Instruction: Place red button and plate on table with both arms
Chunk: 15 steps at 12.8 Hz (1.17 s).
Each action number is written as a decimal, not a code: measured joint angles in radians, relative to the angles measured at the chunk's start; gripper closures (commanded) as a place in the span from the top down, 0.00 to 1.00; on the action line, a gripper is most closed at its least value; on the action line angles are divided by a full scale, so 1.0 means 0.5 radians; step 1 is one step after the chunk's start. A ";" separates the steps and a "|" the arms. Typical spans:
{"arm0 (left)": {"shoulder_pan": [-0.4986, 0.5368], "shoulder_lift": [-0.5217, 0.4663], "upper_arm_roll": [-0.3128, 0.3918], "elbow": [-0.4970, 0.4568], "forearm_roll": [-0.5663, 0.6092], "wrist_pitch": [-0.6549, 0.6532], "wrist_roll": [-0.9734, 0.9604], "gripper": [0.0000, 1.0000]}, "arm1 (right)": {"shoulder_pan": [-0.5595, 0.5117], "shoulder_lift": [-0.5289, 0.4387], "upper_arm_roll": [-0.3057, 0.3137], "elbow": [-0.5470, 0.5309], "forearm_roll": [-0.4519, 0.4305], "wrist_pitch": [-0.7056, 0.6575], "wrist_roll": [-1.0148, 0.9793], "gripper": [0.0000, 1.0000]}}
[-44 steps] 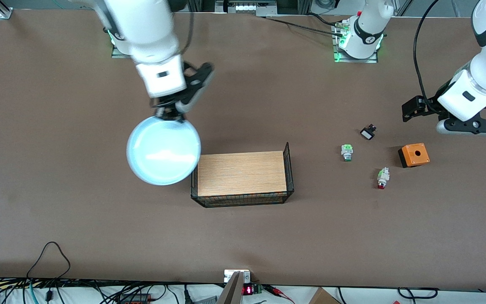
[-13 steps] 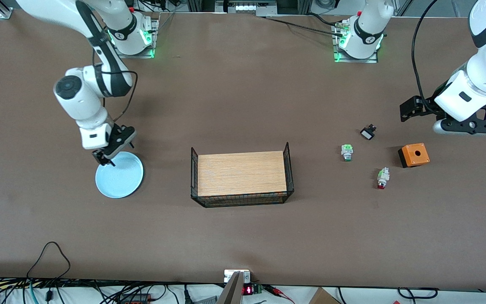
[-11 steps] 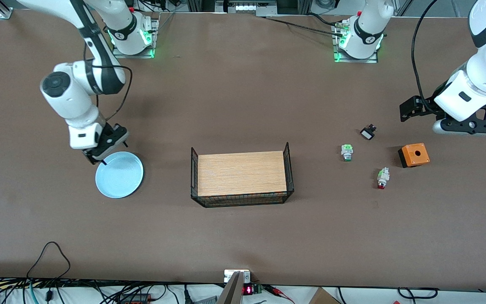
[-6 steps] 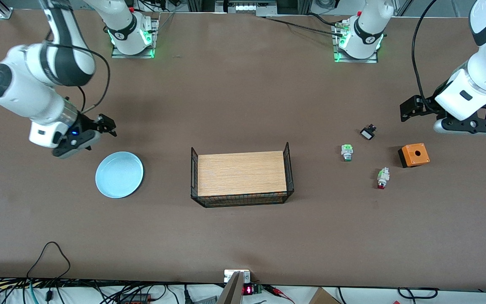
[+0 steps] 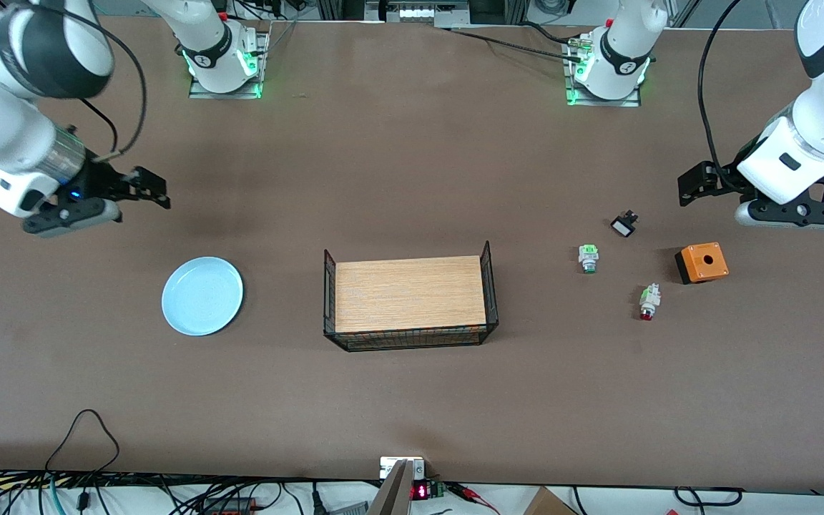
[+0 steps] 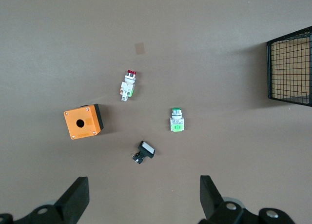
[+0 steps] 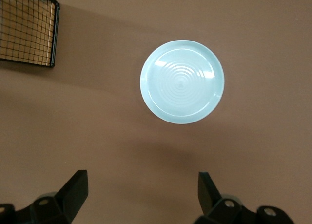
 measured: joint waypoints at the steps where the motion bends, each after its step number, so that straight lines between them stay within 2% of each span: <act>1: 0.000 0.000 0.000 0.000 0.000 0.000 0.000 1.00 | -0.012 -0.019 -0.033 0.081 -0.002 -0.100 0.043 1.00; 4: 0.000 0.000 0.000 0.000 0.000 0.000 0.000 1.00 | -0.025 -0.040 -0.055 0.329 -0.024 -0.355 0.133 1.00; 8: 0.000 0.000 0.000 0.000 0.000 0.000 0.000 1.00 | -0.025 -0.036 -0.055 0.464 -0.033 -0.417 0.183 1.00; 10: 0.000 0.000 0.000 0.000 0.000 0.000 0.000 1.00 | -0.020 -0.025 -0.042 0.595 -0.097 -0.526 0.183 1.00; 12: 0.000 0.000 0.000 0.000 0.000 0.000 0.000 1.00 | -0.007 0.021 0.025 0.731 -0.168 -0.660 0.328 1.00; 15: 0.000 0.000 0.000 0.000 0.000 0.000 0.000 1.00 | -0.084 0.066 0.172 0.752 -0.221 -0.758 0.469 1.00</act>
